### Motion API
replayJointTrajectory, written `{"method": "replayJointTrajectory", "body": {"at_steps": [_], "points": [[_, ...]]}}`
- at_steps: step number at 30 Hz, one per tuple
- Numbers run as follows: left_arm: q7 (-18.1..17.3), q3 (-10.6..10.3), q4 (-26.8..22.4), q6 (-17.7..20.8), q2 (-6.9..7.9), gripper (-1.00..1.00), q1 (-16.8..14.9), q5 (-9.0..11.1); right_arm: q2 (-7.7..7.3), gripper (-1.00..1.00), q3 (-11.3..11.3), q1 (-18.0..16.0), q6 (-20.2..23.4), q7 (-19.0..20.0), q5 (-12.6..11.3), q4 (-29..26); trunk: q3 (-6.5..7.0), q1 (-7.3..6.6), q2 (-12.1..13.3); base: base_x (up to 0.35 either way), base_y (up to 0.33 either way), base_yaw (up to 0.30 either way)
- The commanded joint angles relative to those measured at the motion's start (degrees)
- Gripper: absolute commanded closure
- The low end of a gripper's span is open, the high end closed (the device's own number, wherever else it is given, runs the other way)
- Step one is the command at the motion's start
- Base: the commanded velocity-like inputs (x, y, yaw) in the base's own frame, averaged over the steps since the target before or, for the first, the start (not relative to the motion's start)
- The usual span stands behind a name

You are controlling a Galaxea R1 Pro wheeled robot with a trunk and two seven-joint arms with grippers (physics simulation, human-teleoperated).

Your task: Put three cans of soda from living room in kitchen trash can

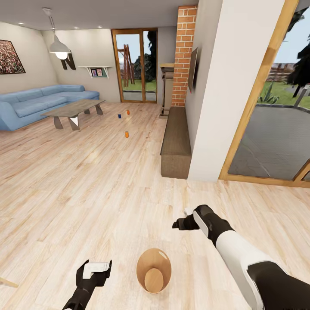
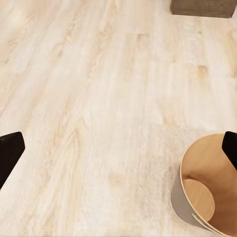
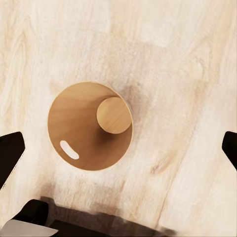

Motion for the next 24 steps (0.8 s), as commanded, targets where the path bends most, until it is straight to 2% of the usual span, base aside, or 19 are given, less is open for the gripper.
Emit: {"method": "replayJointTrajectory", "body": {"at_steps": [1,11,19,21,24], "points": [[0.0,0.0,0.0,-0.1,0.0,-1.0,0.0,0.0,0.04,-1.0,-0.1,-0.4,0.0,0.2,-0.1,0.6,-0.18,0.22,-0.4,0.0,0.0,0.0],[0.0,0.1,0.5,0.0,0.09,-1.0,0.0,-0.2,1.3,-1.0,0.1,-1.7,-0.1,0.8,0.1,2.9,-1.98,2.42,-4.4,0.0,0.0,0.0],[0.1,1.2,4.5,0.4,0.56,-1.0,-0.3,2.1,1.54,-1.0,0.6,-1.7,-3.5,0.5,0.2,3.6,-3.41,4.17,-7.6,0.0,0.0,0.0],[-0.2,4.3,7.1,0.4,1.52,-1.0,-0.8,3.2,1.57,-1.0,0.9,-1.7,-4.3,0.5,0.1,3.6,-3.77,4.61,-8.4,0.0,0.0,0.0],[-0.4,6.2,9.2,0.5,2.18,-1.0,-1.3,3.8,1.6,-1.0,1.1,-1.7,-4.6,0.5,0.1,3.7,-4.31,5.27,-9.6,0.0,0.0,0.0]]}}
